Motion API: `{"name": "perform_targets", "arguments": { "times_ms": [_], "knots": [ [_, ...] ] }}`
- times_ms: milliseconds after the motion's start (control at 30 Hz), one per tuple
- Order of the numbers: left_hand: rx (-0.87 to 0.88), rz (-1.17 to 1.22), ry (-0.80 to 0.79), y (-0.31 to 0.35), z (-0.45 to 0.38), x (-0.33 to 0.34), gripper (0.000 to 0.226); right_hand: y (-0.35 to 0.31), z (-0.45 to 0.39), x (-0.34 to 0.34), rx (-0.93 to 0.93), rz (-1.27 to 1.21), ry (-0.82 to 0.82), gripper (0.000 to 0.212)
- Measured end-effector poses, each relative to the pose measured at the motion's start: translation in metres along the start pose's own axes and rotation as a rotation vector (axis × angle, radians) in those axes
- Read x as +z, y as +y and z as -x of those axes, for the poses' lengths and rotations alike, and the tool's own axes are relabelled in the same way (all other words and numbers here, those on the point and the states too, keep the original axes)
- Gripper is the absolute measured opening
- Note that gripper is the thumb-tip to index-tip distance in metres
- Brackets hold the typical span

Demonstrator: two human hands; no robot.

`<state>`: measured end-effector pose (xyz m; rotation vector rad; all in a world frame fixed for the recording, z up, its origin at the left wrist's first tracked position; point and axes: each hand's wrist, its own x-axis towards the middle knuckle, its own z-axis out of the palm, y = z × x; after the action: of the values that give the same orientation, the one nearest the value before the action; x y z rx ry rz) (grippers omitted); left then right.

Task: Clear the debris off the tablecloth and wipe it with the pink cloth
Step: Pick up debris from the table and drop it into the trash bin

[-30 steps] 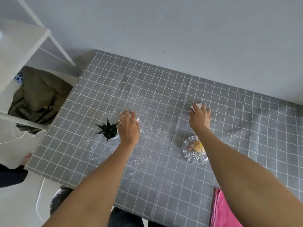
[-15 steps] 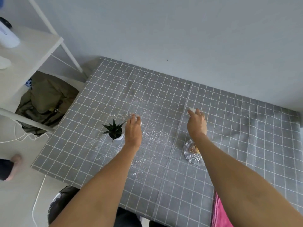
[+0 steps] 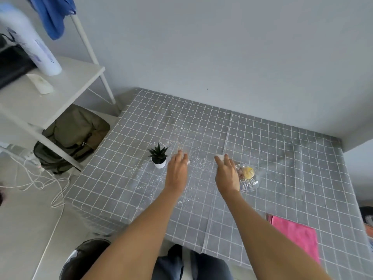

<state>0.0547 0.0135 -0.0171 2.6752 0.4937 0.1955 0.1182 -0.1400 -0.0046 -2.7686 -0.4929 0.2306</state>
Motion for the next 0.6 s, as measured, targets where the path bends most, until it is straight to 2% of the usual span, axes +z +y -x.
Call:
{"name": "perform_targets", "arguments": {
  "times_ms": [200, 600],
  "knots": [
    [-0.029, -0.005, 0.012, -0.01, 0.058, -0.008, 0.048, -0.018, 0.05, 0.014, -0.101, 0.012, -0.025, 0.065],
    [-0.33, -0.059, 0.146, -0.038, 0.193, -0.048, 0.054, -0.053, 0.128, 0.028, -0.384, 0.033, -0.115, 0.064]
  ]
}}
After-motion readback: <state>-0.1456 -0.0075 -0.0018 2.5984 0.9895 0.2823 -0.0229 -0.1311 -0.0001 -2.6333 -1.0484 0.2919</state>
